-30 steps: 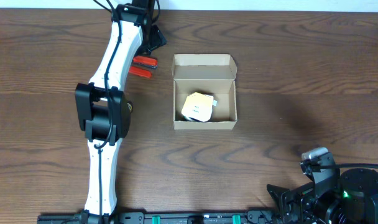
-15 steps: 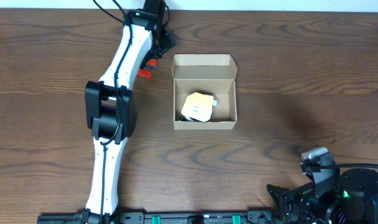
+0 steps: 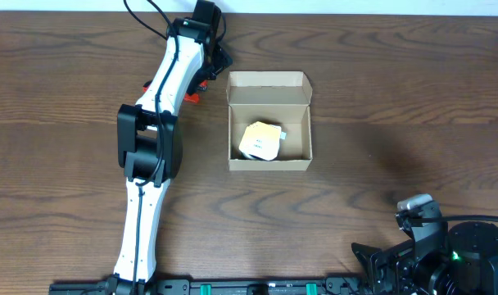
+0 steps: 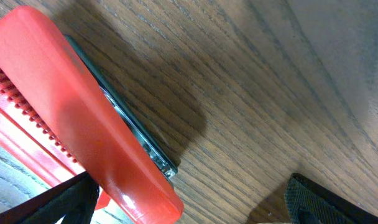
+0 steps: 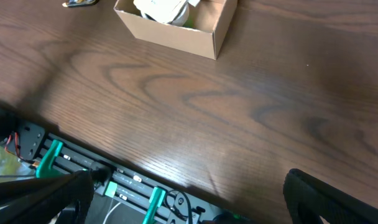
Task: Pack container
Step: 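Move the left gripper to the red stapler and grasp it, then close the left gripper on the red stapler and lift it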
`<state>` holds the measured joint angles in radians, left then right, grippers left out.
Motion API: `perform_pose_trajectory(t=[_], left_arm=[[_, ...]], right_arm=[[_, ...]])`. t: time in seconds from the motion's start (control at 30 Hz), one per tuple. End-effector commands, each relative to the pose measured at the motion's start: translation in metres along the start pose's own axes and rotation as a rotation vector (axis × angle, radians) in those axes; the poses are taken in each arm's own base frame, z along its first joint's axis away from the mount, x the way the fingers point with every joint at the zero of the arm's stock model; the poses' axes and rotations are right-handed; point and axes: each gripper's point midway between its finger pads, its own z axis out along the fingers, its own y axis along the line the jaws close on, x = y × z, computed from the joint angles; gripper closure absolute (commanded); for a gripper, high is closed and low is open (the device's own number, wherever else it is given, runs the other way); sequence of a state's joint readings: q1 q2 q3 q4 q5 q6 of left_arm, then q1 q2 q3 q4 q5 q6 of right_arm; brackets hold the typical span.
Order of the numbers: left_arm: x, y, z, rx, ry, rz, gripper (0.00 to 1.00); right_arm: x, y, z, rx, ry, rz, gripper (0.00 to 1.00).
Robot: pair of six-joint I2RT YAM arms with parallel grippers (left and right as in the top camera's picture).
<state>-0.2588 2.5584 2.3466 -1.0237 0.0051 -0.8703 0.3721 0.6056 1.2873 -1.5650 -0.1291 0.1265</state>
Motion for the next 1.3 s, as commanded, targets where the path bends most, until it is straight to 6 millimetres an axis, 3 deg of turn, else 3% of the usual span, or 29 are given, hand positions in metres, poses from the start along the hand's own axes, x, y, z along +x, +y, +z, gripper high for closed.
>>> perform_pose_trajectory(t=[0.0, 0.37, 0.73, 0.77, 1.0, 1.27], left_arm=[[0.001, 0.002, 0.013, -0.005, 0.017, -0.032, 0.04], [-0.001, 0.002, 0.023, -0.003, 0.005, -0.033, 0.04], [0.001, 0.027, 0.031, -0.076, 0.037, -0.083, 0.00], [0.001, 0.028, 0.031, -0.081, 0.034, -0.083, 0.06], [-0.003, 0.032, 0.031, -0.097, 0.017, -0.104, 0.11], [-0.004, 0.034, 0.031, -0.099, 0.016, -0.106, 0.37]], right_arm=[[0.000, 0.000, -0.001, 0.002, -0.004, 0.002, 0.01], [0.000, 0.000, -0.001, 0.002, -0.004, 0.002, 0.01], [0.000, 0.000, -0.001, 0.002, -0.004, 0.002, 0.01], [0.000, 0.000, -0.001, 0.002, -0.004, 0.002, 0.01], [0.000, 0.000, -0.001, 0.002, -0.004, 0.002, 0.01], [0.000, 0.000, -0.001, 0.002, -0.004, 0.002, 0.01]])
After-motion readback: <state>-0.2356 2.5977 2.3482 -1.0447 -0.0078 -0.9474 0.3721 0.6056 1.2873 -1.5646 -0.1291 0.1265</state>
